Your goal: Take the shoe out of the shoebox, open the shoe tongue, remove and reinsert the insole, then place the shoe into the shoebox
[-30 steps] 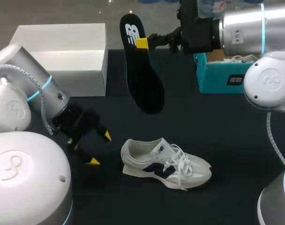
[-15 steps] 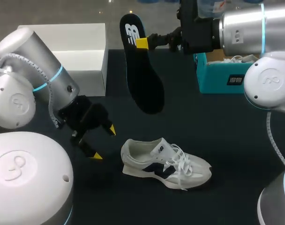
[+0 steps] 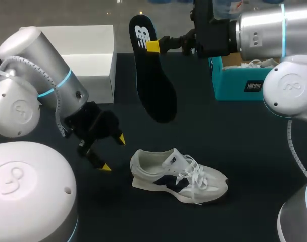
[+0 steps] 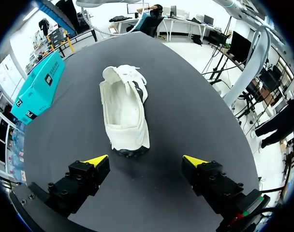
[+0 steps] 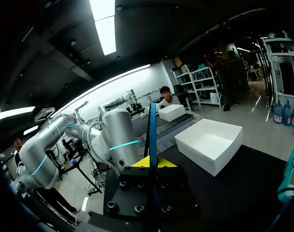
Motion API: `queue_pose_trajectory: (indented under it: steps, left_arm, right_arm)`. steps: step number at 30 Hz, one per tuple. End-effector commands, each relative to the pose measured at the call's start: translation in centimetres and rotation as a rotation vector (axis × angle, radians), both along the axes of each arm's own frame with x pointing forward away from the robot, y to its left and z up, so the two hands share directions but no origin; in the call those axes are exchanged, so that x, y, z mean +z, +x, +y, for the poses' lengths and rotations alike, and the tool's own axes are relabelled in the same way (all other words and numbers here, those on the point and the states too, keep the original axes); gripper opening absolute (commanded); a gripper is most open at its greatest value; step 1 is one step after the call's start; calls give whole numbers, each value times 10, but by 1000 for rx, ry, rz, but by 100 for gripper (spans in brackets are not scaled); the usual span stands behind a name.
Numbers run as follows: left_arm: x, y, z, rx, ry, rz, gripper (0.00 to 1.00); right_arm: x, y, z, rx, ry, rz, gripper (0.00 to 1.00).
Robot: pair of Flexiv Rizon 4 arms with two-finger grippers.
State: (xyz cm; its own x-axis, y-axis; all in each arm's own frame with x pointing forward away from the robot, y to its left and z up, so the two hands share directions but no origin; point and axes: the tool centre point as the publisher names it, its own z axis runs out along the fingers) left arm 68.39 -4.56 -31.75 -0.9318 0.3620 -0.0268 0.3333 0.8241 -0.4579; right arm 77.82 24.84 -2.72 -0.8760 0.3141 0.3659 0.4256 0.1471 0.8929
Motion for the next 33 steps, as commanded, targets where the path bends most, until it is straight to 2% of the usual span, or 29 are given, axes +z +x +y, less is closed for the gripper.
queue_pose_trajectory:
  steps: [1, 23, 33]
  left_arm:
    - [0, -1, 1, 0, 1, -2, 100]
    - [0, -1, 1, 0, 1, -2, 100]
    - [7, 3, -2, 14, 34, -25, 100]
  right_arm:
    - [0, -1, 2, -4, -2, 0, 0]
    - [0, -1, 2, -4, -2, 0, 0]
    - [0, -1, 2, -4, -2, 0, 0]
